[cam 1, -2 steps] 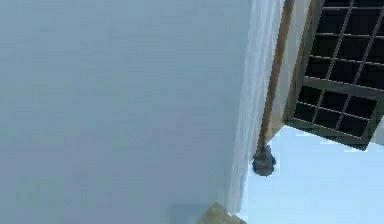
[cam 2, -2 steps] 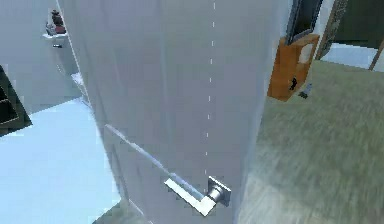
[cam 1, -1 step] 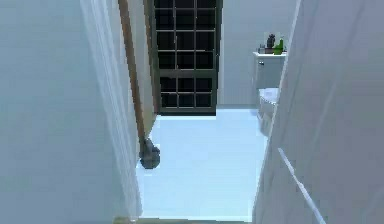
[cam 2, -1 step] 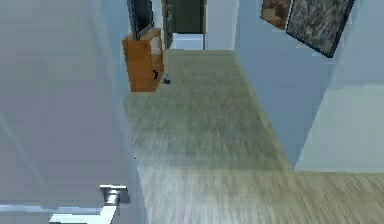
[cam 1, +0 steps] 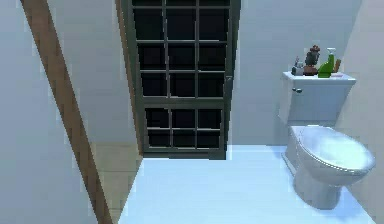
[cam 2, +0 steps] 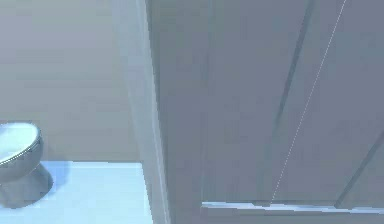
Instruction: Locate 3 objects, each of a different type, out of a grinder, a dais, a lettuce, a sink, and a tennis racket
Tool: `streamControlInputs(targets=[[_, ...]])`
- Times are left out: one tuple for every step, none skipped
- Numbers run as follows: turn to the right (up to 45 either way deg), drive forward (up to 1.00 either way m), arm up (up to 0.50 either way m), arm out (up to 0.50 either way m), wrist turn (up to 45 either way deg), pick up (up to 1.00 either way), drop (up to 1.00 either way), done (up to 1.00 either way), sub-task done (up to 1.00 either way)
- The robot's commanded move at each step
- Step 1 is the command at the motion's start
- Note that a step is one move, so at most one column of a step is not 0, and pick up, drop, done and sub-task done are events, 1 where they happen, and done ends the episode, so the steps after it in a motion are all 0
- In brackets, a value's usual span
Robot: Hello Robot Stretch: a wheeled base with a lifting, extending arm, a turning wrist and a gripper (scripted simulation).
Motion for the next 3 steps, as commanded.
streamControlInputs(targets=[[3.0, 0.00, 0.00, 0.00, 0.0, 0.00, 0.00, 0.00, 0.00], [-18.0, 0.00, 0.00, 0.00, 0.0, 0.00, 0.00, 0.00, 0.00], [0.0, 0.45, 0.00, 0.00, 0.0, 0.00, 0.00, 0.00, 0.00]])
